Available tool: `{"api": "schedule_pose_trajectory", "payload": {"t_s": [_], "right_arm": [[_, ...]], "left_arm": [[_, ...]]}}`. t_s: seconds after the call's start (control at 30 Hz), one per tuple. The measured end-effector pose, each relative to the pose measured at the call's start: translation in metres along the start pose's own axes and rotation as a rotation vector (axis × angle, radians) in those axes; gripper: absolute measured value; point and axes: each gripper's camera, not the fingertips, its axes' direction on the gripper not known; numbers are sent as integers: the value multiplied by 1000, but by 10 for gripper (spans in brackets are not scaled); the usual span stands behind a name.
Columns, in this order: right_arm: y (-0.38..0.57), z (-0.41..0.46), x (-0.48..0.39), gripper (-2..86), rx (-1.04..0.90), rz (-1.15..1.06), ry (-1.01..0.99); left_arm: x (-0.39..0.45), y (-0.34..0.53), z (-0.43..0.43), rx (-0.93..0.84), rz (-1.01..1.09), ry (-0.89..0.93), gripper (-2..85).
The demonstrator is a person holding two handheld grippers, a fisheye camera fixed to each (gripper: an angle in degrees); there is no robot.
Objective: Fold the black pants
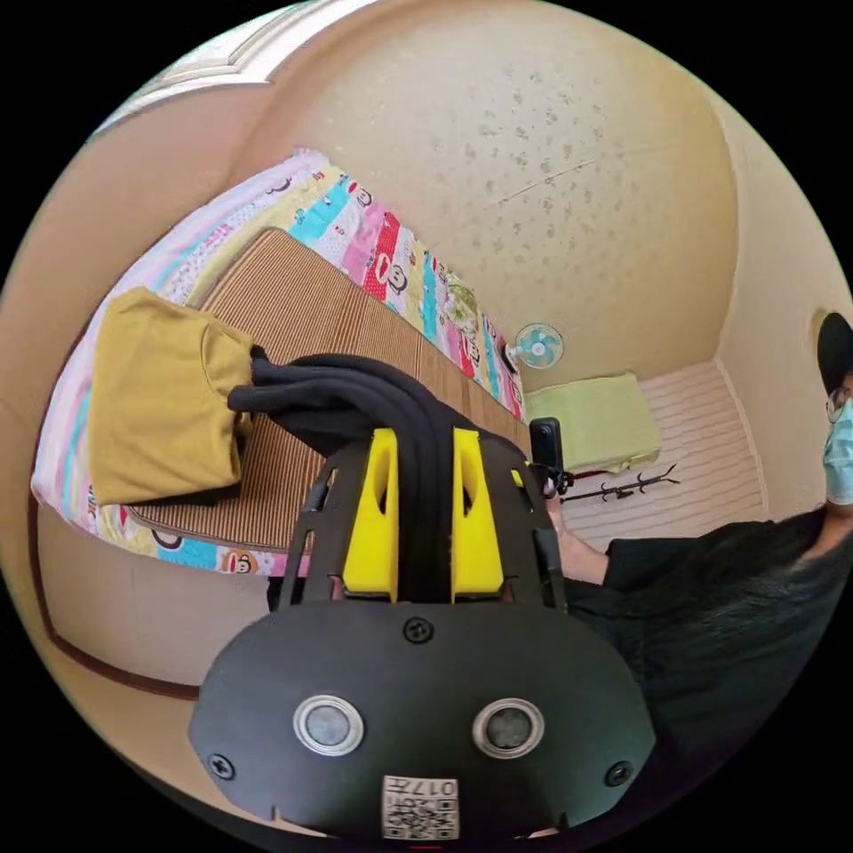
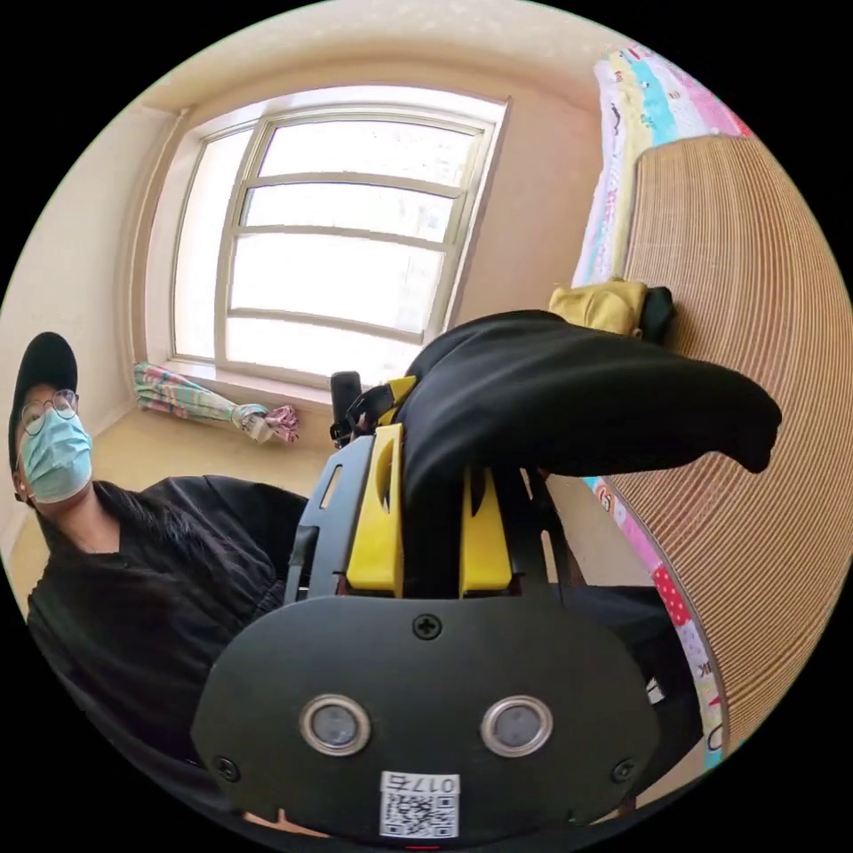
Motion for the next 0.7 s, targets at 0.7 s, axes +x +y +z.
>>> {"api": "schedule_pose_trajectory", "payload": {"t_s": [0.7], "right_arm": [[119,-124,38,7,-115,673,927]], "left_arm": [[-60,117,231,-275,-74,-432,67]]}}
